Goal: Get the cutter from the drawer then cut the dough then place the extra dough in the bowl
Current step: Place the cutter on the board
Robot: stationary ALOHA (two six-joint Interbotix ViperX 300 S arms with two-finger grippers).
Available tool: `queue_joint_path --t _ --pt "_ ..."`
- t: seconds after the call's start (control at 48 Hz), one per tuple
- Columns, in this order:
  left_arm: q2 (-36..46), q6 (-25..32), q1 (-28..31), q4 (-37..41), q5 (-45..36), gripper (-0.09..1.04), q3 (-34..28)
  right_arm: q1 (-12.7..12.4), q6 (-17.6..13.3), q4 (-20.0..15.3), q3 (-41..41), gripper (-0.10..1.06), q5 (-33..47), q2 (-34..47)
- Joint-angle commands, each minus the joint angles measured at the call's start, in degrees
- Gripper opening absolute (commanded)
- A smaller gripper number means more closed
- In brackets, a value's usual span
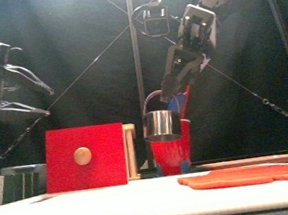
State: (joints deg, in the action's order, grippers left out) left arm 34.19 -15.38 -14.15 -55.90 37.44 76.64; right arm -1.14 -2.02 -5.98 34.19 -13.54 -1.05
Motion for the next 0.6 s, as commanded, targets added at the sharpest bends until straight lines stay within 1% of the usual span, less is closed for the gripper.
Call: queue_joint_path --t 0.021,0.104,0.271,0.333,0.375,0.479,0.521,0.604 --pt "-0.09 0.09 0.79 0.97 0.18 0.80 -1.23 0.00 0.18 0.09 -0.79 0.58 0.88 0.26" --pt "-0.09 0.09 1.05 1.05 0.18 0.80 -1.23 0.09 0.18 0.00 -0.62 0.60 0.88 0.44" --pt "-0.09 0.18 2.37 1.85 0.18 0.80 -1.32 0.09 0.18 -0.09 -0.18 0.84 0.62 0.44" --pt "0.00 0.18 3.60 2.55 0.18 0.80 -1.67 0.09 0.26 0.18 -0.35 0.89 0.62 0.26" --pt "0.18 0.18 4.83 3.34 0.18 0.80 -1.93 0.00 0.26 0.35 -0.70 0.90 0.44 -0.35" --pt "0.79 0.26 10.63 5.80 0.18 0.80 -3.34 0.35 0.62 1.85 -2.55 0.90 0.97 -2.11" --pt "0.79 0.18 14.15 7.91 0.18 0.80 -4.66 1.14 0.44 2.90 -4.31 0.90 2.20 -1.85" --pt "0.44 0.18 21.36 10.90 -2.20 0.79 -8.17 2.90 0.26 3.52 -7.47 0.87 5.54 1.05"
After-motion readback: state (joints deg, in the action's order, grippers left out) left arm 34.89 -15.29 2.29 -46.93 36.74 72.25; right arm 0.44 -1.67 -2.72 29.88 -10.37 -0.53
